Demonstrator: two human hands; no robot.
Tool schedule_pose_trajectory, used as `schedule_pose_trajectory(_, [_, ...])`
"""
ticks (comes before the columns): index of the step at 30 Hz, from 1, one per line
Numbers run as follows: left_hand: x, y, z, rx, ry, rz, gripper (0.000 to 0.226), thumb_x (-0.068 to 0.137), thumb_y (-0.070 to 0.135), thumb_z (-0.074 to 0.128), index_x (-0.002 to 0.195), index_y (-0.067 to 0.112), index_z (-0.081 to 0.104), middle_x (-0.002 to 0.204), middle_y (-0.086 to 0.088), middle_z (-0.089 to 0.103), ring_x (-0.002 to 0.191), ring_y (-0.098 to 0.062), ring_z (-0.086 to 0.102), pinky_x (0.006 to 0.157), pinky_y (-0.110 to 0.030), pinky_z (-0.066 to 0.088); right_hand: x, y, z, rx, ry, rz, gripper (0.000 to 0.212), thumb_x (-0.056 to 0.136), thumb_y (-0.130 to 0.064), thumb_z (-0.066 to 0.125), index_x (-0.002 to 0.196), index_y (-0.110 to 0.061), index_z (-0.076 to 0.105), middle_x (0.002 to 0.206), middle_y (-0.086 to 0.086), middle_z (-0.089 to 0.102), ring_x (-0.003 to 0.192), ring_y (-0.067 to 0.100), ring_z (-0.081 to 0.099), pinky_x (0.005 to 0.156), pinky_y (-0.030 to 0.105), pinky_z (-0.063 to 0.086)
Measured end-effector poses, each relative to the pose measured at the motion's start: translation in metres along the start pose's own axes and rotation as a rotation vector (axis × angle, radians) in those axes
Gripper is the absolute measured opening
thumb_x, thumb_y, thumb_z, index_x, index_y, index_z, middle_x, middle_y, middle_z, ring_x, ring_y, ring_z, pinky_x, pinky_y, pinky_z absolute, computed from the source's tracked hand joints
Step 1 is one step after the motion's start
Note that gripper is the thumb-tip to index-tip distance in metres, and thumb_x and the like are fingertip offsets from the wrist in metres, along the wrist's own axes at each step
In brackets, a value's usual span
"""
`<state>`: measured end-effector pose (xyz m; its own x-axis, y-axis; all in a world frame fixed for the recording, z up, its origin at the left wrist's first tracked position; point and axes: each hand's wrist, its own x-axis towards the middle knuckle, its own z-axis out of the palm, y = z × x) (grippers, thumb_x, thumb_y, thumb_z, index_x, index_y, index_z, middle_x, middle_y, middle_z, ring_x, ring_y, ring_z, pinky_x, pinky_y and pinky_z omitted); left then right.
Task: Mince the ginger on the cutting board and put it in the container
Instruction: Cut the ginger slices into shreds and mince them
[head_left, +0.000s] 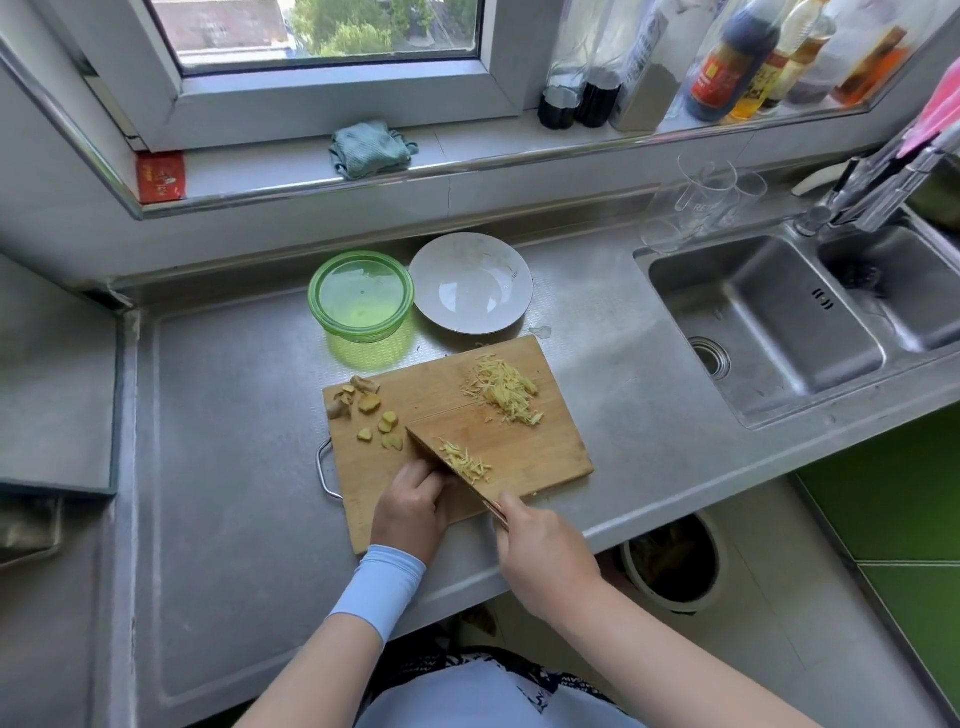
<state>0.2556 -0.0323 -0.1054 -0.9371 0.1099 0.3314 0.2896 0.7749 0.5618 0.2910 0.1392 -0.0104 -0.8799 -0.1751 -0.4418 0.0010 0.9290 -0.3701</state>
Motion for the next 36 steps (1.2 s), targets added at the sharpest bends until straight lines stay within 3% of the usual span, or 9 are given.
schedule_pose_trajectory(3, [0.0, 0.001, -0.002, 0.003, 0.001, -0.007, 0.022, 0.084, 0.018, 0.052, 0.077, 0.007, 0.071, 0.078, -0.008, 0.062, 0.073, -0.025, 0.055, 0.061, -0.03, 0.046, 0.007, -0.005, 0.0, 0.005, 0.013, -0.019, 0.006, 0.102, -0.027, 0.039, 0.103, -0.021, 0.037, 0.084, 0.007, 0.062, 0.073, 0.031, 0.058, 0.059, 0.039, 0.043])
schedule_pose_trajectory(7, [-0.001, 0.0, -0.001, -0.026, -0.003, -0.043, 0.013, 0.081, 0.01, 0.059, 0.081, 0.007, 0.072, 0.084, -0.008, 0.065, 0.077, -0.025, 0.057, 0.063, -0.03, 0.048, -0.005, 0.0, -0.002, -0.008, 0.022, -0.02, 0.009, 0.103, -0.028, 0.036, 0.096, -0.025, 0.032, 0.071, -0.001, 0.052, 0.064, 0.027, 0.05, 0.056, 0.039, 0.04])
schedule_pose_trajectory(11, [-0.002, -0.003, 0.003, -0.067, -0.007, -0.038, 0.021, 0.086, 0.014, 0.053, 0.084, 0.006, 0.073, 0.09, -0.007, 0.067, 0.08, -0.026, 0.059, 0.062, -0.032, 0.051, -0.023, 0.01, 0.0, -0.029, 0.027, 0.003, 0.011, 0.105, -0.03, 0.035, 0.095, -0.026, 0.032, 0.065, -0.004, 0.046, 0.057, 0.02, 0.044, 0.047, 0.033, 0.03])
schedule_pose_trajectory(16, [-0.001, -0.001, 0.0, -0.058, 0.019, -0.03, 0.022, 0.086, 0.019, 0.054, 0.08, 0.008, 0.072, 0.082, -0.006, 0.064, 0.076, -0.022, 0.056, 0.064, -0.024, 0.044, 0.0, -0.002, 0.004, -0.025, 0.029, 0.008, 0.006, 0.103, -0.028, 0.038, 0.101, -0.023, 0.038, 0.069, -0.003, 0.048, 0.064, 0.027, 0.049, 0.055, 0.038, 0.038])
schedule_pose_trajectory(21, [-0.001, -0.002, -0.001, -0.061, 0.001, -0.056, 0.014, 0.082, 0.015, 0.059, 0.08, 0.009, 0.072, 0.082, -0.005, 0.065, 0.077, -0.022, 0.056, 0.063, -0.026, 0.045, 0.003, -0.006, 0.003, 0.0, 0.043, -0.013, 0.008, 0.103, -0.028, 0.037, 0.106, -0.021, 0.038, 0.074, 0.0, 0.048, 0.067, 0.029, 0.047, 0.057, 0.038, 0.035])
schedule_pose_trajectory(27, [-0.002, -0.003, 0.0, -0.081, -0.01, -0.044, 0.02, 0.083, 0.016, 0.052, 0.082, 0.009, 0.071, 0.091, -0.003, 0.066, 0.08, -0.023, 0.06, 0.063, -0.028, 0.049, -0.026, 0.01, 0.006, -0.024, 0.027, 0.019, 0.012, 0.105, -0.032, 0.035, 0.096, -0.025, 0.03, 0.065, -0.002, 0.045, 0.055, 0.021, 0.042, 0.047, 0.034, 0.029])
schedule_pose_trajectory(31, [-0.003, -0.004, 0.002, -0.072, -0.005, -0.064, 0.02, 0.086, 0.019, 0.055, 0.081, 0.009, 0.072, 0.085, -0.004, 0.065, 0.078, -0.023, 0.059, 0.062, -0.03, 0.05, -0.009, 0.003, 0.008, -0.007, 0.025, 0.02, 0.007, 0.104, -0.029, 0.037, 0.107, -0.023, 0.037, 0.072, 0.001, 0.051, 0.064, 0.029, 0.05, 0.055, 0.038, 0.04])
schedule_pose_trajectory(36, [-0.004, -0.003, 0.0, -0.073, 0.017, -0.057, 0.021, 0.085, 0.019, 0.054, 0.081, 0.009, 0.072, 0.082, -0.005, 0.065, 0.077, -0.022, 0.057, 0.065, -0.025, 0.044, 0.002, -0.005, 0.003, 0.014, 0.029, 0.008, 0.008, 0.103, -0.028, 0.037, 0.097, -0.024, 0.033, 0.075, 0.004, 0.055, 0.067, 0.033, 0.054, 0.06, 0.042, 0.049])
